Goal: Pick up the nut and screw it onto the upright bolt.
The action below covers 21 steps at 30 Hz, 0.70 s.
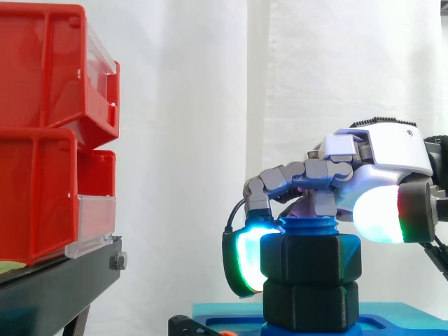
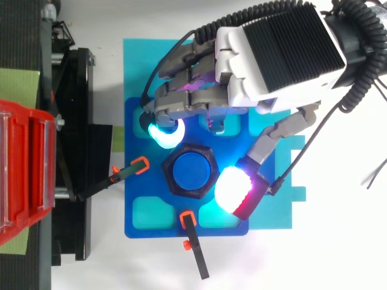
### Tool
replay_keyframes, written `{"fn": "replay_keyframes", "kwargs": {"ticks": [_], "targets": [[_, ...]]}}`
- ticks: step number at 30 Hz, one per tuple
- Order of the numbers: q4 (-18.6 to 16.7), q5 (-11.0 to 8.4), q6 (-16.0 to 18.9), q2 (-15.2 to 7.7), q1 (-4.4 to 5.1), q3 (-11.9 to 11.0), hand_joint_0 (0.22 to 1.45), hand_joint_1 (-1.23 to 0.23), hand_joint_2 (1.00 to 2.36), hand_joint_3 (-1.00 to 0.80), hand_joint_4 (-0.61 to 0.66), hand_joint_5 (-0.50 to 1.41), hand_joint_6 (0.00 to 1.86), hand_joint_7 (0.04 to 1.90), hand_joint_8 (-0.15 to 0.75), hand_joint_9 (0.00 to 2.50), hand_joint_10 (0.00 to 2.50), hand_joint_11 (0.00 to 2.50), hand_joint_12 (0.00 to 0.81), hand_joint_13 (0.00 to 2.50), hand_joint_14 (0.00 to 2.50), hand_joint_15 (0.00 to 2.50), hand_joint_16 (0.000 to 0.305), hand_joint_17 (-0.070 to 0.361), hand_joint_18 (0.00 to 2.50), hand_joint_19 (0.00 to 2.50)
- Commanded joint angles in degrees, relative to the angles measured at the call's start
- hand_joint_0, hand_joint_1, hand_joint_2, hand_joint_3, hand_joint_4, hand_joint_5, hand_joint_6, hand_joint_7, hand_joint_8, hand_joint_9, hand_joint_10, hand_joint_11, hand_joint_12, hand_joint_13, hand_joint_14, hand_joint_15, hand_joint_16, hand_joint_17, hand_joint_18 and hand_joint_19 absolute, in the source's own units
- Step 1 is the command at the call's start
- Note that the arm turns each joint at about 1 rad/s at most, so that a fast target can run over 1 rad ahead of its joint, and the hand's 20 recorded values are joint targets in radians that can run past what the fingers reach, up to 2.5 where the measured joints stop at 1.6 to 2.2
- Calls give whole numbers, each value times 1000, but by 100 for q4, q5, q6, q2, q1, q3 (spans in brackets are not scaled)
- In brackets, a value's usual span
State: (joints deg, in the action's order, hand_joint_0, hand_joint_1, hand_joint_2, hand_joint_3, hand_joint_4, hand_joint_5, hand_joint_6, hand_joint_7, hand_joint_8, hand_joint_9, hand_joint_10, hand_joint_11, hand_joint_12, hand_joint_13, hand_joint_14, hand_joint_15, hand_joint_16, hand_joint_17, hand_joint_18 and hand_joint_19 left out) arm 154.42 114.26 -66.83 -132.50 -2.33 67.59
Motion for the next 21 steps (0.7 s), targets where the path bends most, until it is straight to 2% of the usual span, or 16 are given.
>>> {"fn": "replay_keyframes", "kwargs": {"ticks": [1, 21], "targets": [[9, 0, -6, 5, -4, 0, 423, -352, 1000, -500, 185, 51, 501, 1484, 334, 1492, 13, 348, 403, 834, 1, 31, 56, 125, 687, 153], [106, 0, -6, 5, -4, 0, 423, -350, 1000, -500, 193, 46, 501, 1442, 329, 1487, 15, 358, 405, 842, 0, 36, 55, 124, 689, 158]]}}
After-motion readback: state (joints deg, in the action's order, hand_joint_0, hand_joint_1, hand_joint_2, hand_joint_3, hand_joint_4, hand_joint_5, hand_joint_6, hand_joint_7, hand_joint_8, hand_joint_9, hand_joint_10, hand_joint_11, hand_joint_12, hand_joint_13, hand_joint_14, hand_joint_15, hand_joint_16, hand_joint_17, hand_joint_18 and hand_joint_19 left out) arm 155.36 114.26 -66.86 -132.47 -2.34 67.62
